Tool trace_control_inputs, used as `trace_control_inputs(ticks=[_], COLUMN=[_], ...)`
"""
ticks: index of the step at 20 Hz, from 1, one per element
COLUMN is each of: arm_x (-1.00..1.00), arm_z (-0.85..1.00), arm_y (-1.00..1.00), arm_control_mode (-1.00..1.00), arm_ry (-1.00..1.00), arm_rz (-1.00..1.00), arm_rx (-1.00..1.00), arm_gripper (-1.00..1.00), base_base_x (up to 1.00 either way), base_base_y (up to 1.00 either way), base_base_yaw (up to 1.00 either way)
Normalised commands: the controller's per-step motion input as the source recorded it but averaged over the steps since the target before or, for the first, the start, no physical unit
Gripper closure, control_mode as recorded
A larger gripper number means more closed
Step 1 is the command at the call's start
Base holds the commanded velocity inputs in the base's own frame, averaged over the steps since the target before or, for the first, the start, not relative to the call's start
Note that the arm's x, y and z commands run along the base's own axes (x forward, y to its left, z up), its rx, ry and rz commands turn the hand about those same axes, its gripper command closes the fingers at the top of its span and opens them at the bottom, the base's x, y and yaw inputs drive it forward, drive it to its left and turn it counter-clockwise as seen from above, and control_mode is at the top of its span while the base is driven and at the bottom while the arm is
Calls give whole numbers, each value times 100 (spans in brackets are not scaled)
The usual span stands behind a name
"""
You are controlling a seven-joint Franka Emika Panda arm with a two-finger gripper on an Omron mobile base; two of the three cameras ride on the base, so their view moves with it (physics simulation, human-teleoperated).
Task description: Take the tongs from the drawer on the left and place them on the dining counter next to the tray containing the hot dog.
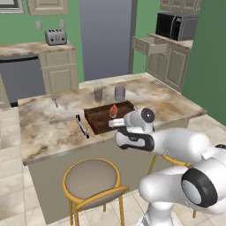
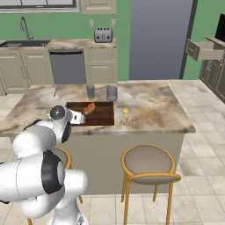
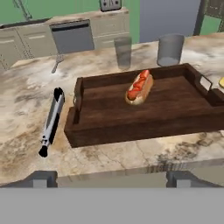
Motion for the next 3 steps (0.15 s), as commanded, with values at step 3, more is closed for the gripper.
trace_control_inputs(ticks=[3], arm_x=[-100], arm_z=[100], arm_y=[-88], arm_control_mode=[-100], arm_ry=[0], arm_rz=[0], arm_rx=[0], arm_gripper=[-100], base_base_x=[0], base_base_y=[0], base_base_yaw=[0])
